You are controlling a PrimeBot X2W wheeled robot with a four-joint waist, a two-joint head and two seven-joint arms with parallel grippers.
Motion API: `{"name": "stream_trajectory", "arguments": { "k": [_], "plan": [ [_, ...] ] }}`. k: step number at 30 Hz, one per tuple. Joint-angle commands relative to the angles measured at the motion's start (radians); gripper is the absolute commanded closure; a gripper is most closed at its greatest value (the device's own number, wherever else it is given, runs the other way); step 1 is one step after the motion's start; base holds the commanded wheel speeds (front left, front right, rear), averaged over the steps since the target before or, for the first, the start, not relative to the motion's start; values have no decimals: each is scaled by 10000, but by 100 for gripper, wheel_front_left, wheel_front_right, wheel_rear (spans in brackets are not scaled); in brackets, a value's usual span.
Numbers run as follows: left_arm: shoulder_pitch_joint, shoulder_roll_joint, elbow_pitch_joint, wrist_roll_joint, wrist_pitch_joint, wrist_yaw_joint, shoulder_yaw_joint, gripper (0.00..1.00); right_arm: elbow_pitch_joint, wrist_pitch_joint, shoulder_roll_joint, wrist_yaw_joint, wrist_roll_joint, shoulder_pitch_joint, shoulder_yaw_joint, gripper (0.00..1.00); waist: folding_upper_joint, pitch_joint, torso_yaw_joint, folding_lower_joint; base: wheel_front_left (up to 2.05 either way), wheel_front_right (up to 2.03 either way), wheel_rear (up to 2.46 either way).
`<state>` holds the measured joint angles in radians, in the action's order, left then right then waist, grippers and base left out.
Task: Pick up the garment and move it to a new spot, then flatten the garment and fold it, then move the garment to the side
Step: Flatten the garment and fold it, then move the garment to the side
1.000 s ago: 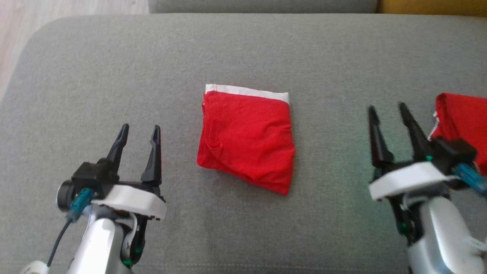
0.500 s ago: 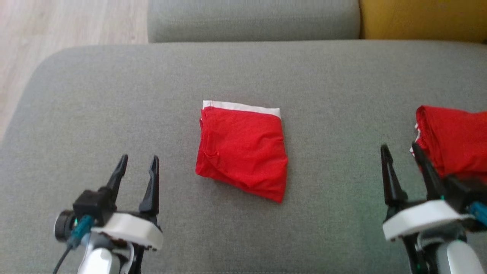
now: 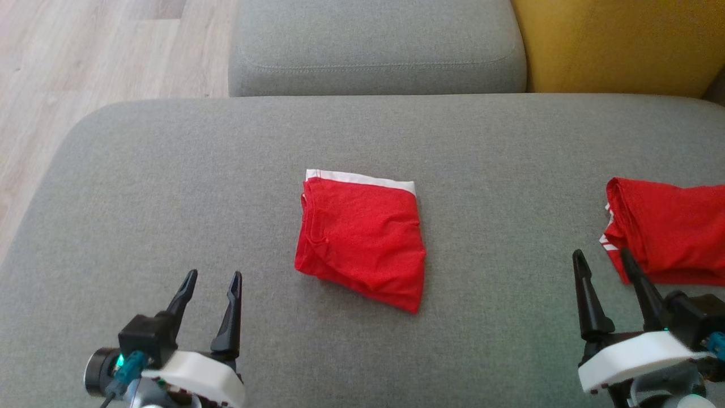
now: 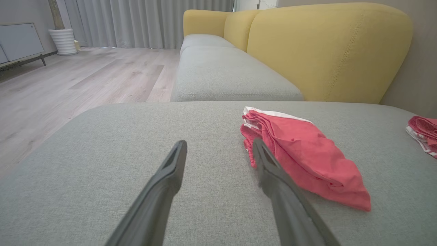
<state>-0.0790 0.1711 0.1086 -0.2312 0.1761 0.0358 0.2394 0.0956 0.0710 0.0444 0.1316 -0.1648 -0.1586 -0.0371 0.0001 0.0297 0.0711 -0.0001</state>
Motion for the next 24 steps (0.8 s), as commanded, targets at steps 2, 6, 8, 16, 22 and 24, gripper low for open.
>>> {"name": "stream_trajectory", "arguments": {
  "k": [2, 6, 8, 16, 22, 24],
  "plan": [
    [382, 185, -429, -7, -4, 95, -347, 0, 479, 59, 59, -9, 98, 181, 183, 0, -1, 30, -1, 1, 0, 0, 0],
    [421, 236, -478, -8, -25, 140, -350, 0, 556, 112, 59, -9, 154, 151, 180, 0, -1, 39, -9, 1, 0, 0, 0],
    [438, 255, -490, -12, -29, 156, -346, 0, 582, 119, 59, -9, 163, 149, 187, 0, -1, 39, -12, 1, 0, 0, 0],
    [516, 301, -491, -33, -12, 206, -323, 0, 626, 135, 59, -9, 229, 142, 169, 0, -1, 18, 1, 1, 0, 0, 0],
    [648, 324, -490, -47, 23, 228, -285, 0, 624, 164, 59, -9, 246, 160, 139, 0, -1, -47, 83, 1, 0, 0, 0],
    [792, 304, -500, -70, 44, 245, -277, 0, 478, 168, 59, -9, 234, 247, 103, 0, -1, -148, 215, 1, 0, 0, 0]
  ]
}}
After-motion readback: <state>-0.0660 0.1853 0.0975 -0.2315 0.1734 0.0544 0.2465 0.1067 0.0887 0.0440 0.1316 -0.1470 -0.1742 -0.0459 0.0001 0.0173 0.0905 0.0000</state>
